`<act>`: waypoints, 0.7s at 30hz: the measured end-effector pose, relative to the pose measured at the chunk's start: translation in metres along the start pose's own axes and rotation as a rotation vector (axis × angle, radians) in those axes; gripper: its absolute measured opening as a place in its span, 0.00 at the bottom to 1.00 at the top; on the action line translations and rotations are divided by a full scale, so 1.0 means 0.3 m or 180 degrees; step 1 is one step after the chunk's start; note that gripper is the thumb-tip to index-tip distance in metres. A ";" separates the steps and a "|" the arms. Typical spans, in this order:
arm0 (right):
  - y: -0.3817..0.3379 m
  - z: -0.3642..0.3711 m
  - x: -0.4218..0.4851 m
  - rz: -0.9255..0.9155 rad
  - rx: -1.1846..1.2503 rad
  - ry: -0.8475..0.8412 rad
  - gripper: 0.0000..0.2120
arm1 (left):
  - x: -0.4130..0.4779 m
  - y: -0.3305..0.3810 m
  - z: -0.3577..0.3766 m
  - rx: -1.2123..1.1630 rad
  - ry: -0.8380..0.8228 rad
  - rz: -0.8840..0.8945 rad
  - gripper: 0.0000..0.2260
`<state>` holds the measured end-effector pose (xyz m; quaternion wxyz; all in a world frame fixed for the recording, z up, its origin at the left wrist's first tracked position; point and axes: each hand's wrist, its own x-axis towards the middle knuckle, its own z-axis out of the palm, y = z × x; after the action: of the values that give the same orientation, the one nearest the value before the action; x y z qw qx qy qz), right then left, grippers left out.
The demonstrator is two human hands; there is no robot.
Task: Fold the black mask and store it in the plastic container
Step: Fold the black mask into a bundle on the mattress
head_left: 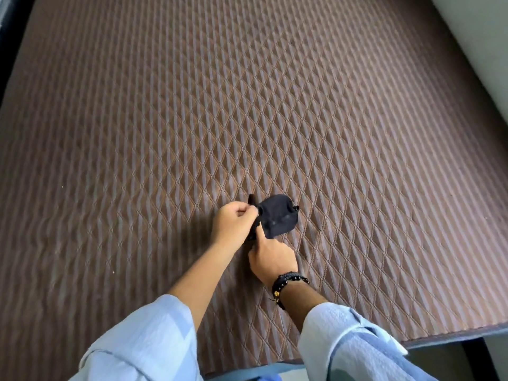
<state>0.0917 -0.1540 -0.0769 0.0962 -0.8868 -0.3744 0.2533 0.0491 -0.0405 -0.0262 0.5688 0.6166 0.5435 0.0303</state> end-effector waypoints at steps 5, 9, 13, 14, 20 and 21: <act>0.046 0.013 -0.003 -0.0255 0.0114 0.0028 0.09 | 0.034 0.106 0.153 0.0540 -0.0347 -0.0078 0.07; 0.090 0.034 -0.011 -0.0355 0.0315 0.0039 0.10 | 0.060 0.145 0.264 0.0667 -0.0316 -0.0378 0.10; 0.109 0.050 -0.007 -0.0470 0.0327 -0.0033 0.13 | 0.055 0.142 0.321 0.1224 -0.0252 -0.0301 0.14; 0.114 0.051 -0.013 -0.0462 0.0391 -0.0050 0.12 | 0.055 0.135 0.331 0.1295 -0.0244 -0.0285 0.14; 0.151 0.039 -0.071 -0.0712 0.1117 0.0042 0.22 | 0.049 0.165 0.275 0.0229 -0.0878 -0.0664 0.15; 0.161 0.036 -0.094 -0.0757 0.1238 0.0012 0.27 | 0.035 0.177 0.250 -0.0154 -0.1023 -0.0801 0.16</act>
<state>0.0993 -0.2082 -0.0929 0.2952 -0.8017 -0.4203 0.3059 0.1362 -0.0707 -0.0198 0.6621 0.5269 0.5176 -0.1267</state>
